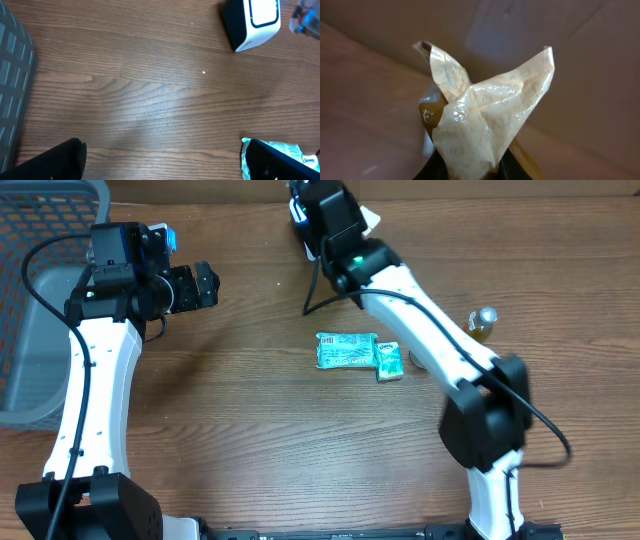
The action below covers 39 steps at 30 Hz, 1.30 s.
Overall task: Scan the item barcode
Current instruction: 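Lower the Pantree bag back to the table centre with the right gripper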
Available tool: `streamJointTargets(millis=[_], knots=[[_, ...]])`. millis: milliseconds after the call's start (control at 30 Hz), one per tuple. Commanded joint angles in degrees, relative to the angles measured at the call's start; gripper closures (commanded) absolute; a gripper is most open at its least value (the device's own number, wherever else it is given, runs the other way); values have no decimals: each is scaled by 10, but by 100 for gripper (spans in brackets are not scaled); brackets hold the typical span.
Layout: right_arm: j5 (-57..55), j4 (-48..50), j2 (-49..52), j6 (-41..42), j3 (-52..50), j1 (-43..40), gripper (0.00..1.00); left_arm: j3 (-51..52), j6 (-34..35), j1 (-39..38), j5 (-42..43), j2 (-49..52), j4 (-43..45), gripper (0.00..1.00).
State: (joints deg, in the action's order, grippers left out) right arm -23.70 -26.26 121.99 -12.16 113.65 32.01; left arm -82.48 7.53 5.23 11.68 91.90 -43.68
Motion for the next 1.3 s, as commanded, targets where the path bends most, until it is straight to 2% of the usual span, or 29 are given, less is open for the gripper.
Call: streamJointTargets(millis=[0, 200, 300, 400, 533, 900, 1267], knots=[[162, -94, -54, 139, 12, -8, 96, -1, 4, -4, -3, 2, 2, 1], [443, -254, -46, 182, 11, -30, 96, -1, 4, -4, -3, 2, 2, 0], [517, -327, -37, 182, 11, -35, 96, -1, 4, -4, -3, 2, 2, 1], [523, -404, -26, 181, 10, -35, 96, -1, 4, -4, -3, 2, 2, 0], [521, -456, -23, 181, -6, -35, 96, -1, 3, -4, -3, 2, 2, 0], [497, -479, -23, 180, -75, -35, 95, -1, 3, -4, -3, 2, 2, 1], [492, -514, -23, 180, -83, -35, 94, -1, 4, -4, -3, 2, 2, 1]])
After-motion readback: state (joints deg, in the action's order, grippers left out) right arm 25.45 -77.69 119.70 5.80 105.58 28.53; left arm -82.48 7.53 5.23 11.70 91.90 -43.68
